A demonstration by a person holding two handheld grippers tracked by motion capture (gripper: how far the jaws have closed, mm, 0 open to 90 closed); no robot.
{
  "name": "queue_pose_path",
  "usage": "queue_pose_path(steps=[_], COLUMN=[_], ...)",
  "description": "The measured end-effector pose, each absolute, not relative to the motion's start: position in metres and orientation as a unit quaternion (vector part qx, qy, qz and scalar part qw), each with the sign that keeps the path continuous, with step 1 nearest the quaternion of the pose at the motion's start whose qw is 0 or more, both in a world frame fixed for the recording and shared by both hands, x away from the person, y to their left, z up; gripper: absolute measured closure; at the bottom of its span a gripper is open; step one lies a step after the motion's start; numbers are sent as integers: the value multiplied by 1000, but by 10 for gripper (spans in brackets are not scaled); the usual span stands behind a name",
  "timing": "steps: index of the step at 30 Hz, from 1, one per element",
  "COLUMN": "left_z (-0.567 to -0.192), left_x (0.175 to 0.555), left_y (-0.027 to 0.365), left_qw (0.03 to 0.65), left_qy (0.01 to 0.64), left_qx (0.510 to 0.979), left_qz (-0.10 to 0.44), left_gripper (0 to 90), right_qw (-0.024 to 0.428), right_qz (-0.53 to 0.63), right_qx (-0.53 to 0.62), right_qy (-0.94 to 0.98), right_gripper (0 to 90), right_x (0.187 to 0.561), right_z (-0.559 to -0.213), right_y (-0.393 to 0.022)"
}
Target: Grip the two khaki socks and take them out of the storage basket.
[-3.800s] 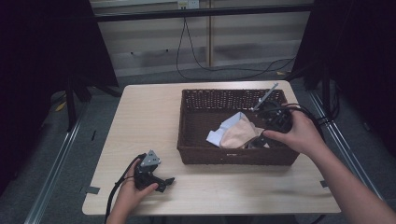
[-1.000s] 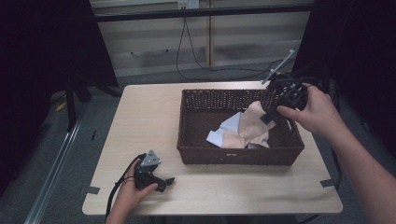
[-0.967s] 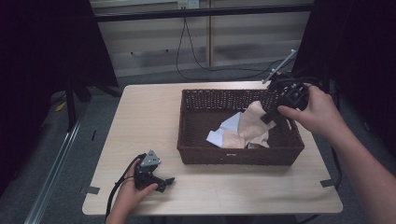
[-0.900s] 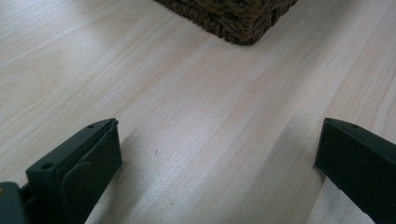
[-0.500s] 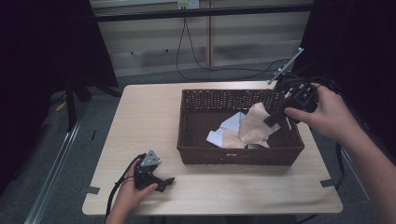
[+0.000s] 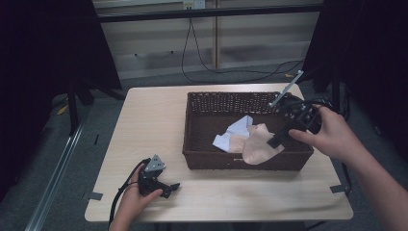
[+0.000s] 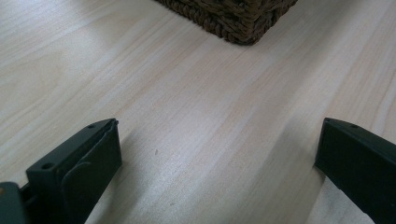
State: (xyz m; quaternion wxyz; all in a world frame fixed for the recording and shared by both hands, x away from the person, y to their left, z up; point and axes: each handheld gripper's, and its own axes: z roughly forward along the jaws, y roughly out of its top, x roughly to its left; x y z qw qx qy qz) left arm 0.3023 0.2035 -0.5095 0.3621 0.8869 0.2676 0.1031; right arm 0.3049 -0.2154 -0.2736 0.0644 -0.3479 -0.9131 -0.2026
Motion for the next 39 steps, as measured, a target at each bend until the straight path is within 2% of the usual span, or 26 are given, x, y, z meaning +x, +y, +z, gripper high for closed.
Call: queue_pose_path(steps=[13, 19, 26, 32, 35, 38, 39], left_z=[-510, -510, -510, -510, -510, -510, -510], left_x=[302, 302, 302, 302, 302, 302, 302], left_y=[203, 203, 203, 203, 203, 203, 203], left_qw=[365, 364, 364, 365, 365, 365, 365], left_qy=[270, 271, 269, 271, 271, 271, 271], left_qx=[885, 885, 886, 885, 885, 885, 885], left_qz=[102, 103, 102, 102, 102, 102, 102], left_gripper=[0, 0, 0, 0, 0, 0, 0], right_qw=[79, 84, 90, 68, 49, 43, 32], right_qz=[-193, -181, -200, -222, -231, -229, -223], right_qx=[-333, -329, -335, -344, -362, -368, -377], right_qy=[-919, -923, -916, -910, -902, -900, -898], right_gripper=[849, 808, 651, 527, 391, 339, 296], right_x=[294, 295, 297, 305, 316, 323, 332], right_z=[-322, -340, -337, -323, -318, -318, -321], right_y=[-207, -203, -204, -209, -210, -210, -209])
